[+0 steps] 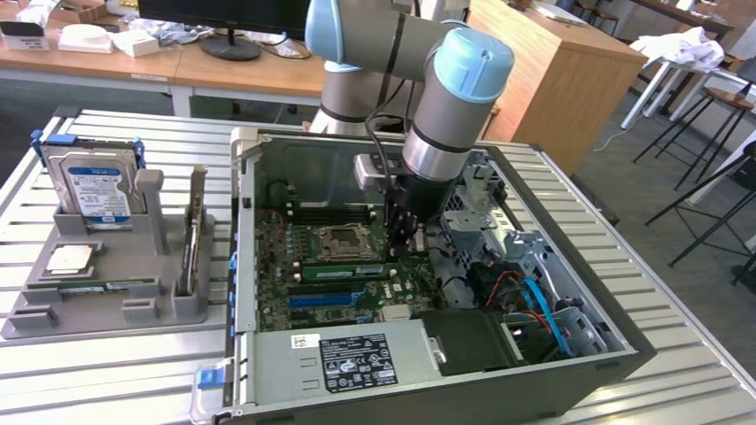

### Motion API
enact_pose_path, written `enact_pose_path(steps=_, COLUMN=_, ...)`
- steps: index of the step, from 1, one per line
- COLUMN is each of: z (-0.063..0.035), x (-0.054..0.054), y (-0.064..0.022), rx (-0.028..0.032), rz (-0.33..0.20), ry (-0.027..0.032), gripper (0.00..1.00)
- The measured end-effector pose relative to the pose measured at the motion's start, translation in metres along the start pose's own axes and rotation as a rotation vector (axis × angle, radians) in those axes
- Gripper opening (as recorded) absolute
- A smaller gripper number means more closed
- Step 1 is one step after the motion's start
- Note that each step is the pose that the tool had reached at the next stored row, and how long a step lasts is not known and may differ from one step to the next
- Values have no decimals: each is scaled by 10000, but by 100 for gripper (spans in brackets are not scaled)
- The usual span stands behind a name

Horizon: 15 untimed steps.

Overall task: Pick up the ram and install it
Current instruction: 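Press down the ram until it locks into place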

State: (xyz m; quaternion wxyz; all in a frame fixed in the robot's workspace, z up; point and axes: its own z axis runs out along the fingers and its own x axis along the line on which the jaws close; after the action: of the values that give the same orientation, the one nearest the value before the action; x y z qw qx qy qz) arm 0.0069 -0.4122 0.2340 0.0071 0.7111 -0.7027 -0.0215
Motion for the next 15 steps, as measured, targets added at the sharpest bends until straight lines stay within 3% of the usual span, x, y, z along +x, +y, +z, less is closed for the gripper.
enact_pose_path(steps=15, z=54, x=1, y=-3, rx=2, rz=0, ry=-8, gripper=10)
